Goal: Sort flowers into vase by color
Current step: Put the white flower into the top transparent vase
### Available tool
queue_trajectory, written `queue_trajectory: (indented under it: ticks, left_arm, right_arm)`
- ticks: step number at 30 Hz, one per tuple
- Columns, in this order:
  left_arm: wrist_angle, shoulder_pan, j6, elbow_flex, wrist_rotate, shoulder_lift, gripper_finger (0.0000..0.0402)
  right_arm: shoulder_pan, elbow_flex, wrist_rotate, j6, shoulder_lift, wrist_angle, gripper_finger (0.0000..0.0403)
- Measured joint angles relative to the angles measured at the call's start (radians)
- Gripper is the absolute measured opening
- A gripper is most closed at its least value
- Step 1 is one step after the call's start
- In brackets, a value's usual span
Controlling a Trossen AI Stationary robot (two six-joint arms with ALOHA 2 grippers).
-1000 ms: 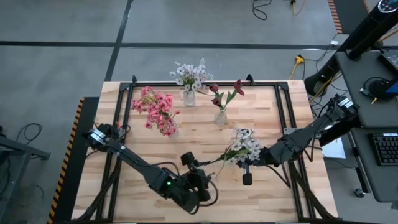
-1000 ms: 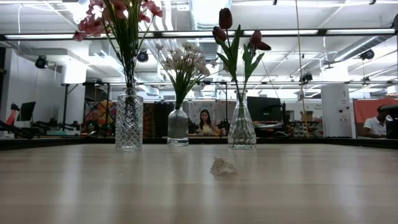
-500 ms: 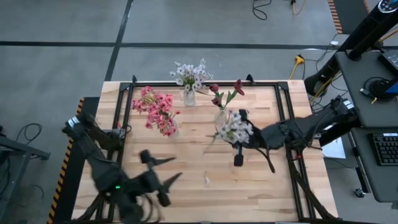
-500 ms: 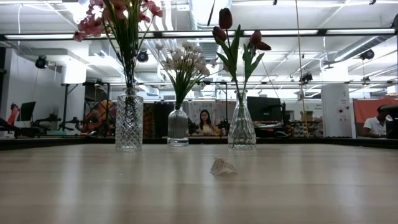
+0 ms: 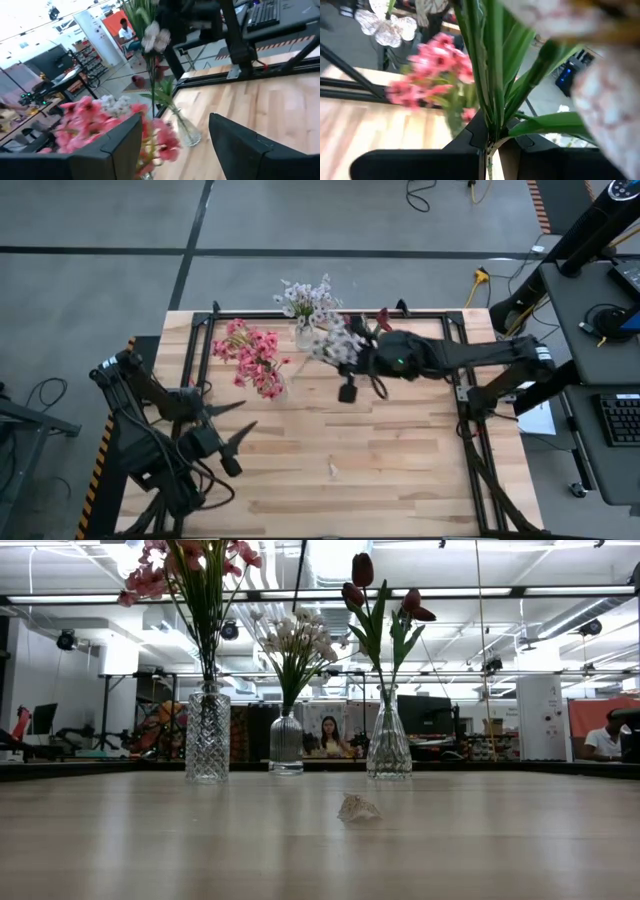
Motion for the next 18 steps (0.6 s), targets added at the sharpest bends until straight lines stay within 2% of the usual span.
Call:
queue_trajectory:
  ticks: [1,8,11,14,18]
  left_arm:
    - [-0.021,-0.002,-0.029,-0.001,-0.001,-0.006,0.0212]
    - [-0.018,-0.003,0.028,-0.031,-0.009,-0.062,0.0212]
    - [-0.018,-0.003,0.027,-0.055,-0.011,-0.086,0.0212]
    - [-0.019,0.0,0.012,-0.095,-0.011,-0.111,0.0212]
    - [-0.019,0.001,-0.025,-0.141,-0.027,-0.153,0.0212]
  right_arm:
    - [-0.02,0.011,-0.01,-0.01,0.016,0.001,0.0018]
    - [-0.139,0.045,-0.027,-0.056,0.101,0.001,0.0018]
    - [-0.182,0.045,-0.09,-0.051,0.121,-0.003,0.0018]
    - [-0.212,0.044,-0.138,-0.042,0.126,-0.01,0.0018]
    - [-0.227,0.041,-0.145,-0.042,0.125,-0.006,0.0018]
